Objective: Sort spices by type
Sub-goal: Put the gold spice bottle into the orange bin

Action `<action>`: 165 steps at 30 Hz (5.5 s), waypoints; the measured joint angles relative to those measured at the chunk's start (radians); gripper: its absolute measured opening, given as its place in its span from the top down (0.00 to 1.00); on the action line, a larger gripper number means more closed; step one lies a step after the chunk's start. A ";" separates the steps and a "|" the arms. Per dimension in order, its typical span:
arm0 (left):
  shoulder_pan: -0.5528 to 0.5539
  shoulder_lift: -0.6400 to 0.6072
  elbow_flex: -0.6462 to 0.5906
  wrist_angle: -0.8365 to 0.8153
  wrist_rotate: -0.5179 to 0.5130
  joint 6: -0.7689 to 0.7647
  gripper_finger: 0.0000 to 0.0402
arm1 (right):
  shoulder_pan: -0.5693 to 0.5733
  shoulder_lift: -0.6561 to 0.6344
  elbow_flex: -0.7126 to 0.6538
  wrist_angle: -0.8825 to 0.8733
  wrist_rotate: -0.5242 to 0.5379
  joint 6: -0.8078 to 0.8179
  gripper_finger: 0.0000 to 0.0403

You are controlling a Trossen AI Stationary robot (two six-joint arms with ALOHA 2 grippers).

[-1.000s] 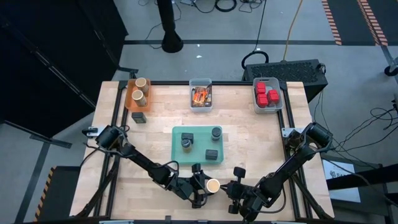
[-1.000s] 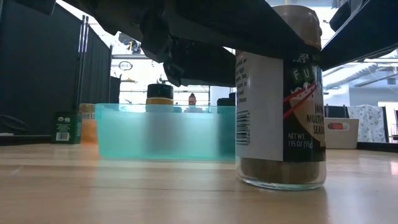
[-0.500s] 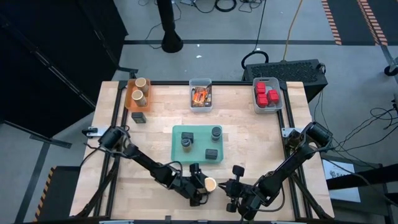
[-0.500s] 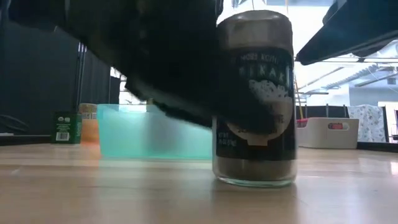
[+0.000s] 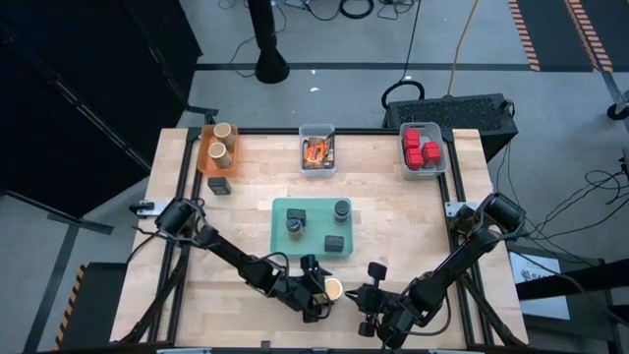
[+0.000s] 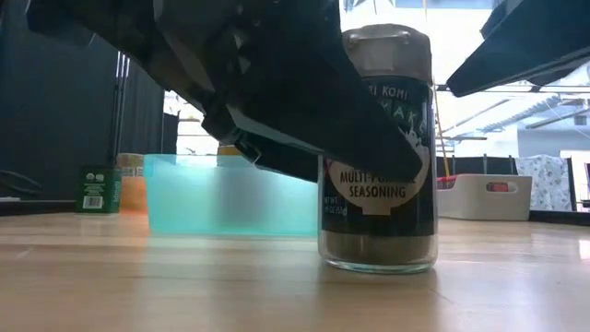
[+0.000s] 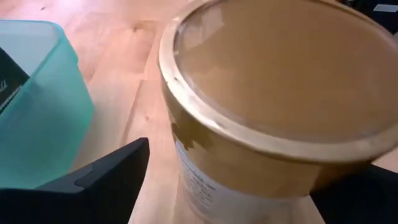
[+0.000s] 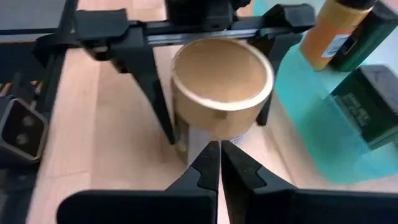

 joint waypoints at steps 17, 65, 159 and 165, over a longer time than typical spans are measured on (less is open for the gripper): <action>0.013 -0.001 0.002 -0.011 0.082 -0.008 0.02 | -0.028 0.031 -0.002 0.023 -0.048 -0.007 1.00; -0.042 -0.415 0.003 -0.245 -0.134 0.041 0.31 | -0.006 0.030 -0.002 -0.042 0.005 -0.029 1.00; 1.469 -1.266 -0.459 -0.714 -0.134 0.096 0.31 | -0.781 -0.425 -0.451 0.788 -0.655 -0.915 1.00; 1.426 -1.203 -0.459 -0.727 -0.250 0.070 0.31 | -0.781 -0.425 -0.451 0.787 -0.655 -0.915 1.00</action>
